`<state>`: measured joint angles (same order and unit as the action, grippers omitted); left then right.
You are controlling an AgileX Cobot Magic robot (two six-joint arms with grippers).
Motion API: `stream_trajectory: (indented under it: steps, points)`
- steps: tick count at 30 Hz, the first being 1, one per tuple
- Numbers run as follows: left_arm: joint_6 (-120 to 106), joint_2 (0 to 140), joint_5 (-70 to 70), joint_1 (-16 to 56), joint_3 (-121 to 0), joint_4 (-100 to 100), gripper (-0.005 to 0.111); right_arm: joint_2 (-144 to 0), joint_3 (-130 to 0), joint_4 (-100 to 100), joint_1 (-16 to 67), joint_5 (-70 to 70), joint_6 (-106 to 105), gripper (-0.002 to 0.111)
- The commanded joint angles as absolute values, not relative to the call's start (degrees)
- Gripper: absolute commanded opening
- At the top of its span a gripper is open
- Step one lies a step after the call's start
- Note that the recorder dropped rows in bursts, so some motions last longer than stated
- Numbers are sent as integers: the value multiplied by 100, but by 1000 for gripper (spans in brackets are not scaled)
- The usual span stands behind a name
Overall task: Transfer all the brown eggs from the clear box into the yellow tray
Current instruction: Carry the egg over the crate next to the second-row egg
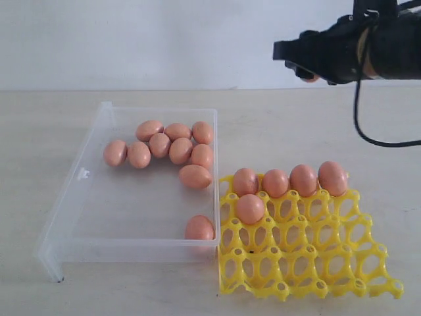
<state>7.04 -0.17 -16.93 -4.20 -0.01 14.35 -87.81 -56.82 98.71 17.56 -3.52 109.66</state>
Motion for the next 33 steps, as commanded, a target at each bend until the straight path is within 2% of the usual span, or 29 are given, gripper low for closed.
stream_trajectory:
  steps: [1, 5, 13, 17, 22, 25, 33]
  points:
    - [725, 0, -1630, -403, 0, 1445, -4, -8827, -5668, 9789, 540, -2860, 9193, 0]
    - [725, 0, -1630, -403, 0, 1445, -4, -8793, -5668, 8588, 40, -3567, 8014, 0]
    - [725, 0, -1630, -403, 0, 1445, -4, -8793, -5668, 4693, -8, -3565, 6835, 0]
    - [725, 0, -1630, -403, 0, 1445, -4, -8982, -5668, 3319, 0, -4733, 6872, 0]
    - [725, 0, -1630, -403, 0, 1445, -4, -9644, -5679, 3936, 2, -6943, 8206, 0]
    - [725, 0, -1630, -403, 0, 1445, -4, -10134, -5693, 4601, -8, -6996, 8996, 0]
    - [725, 0, -1630, -403, 0, 1445, -4, -10272, -5666, 7221, 2, -6996, 8275, 0]
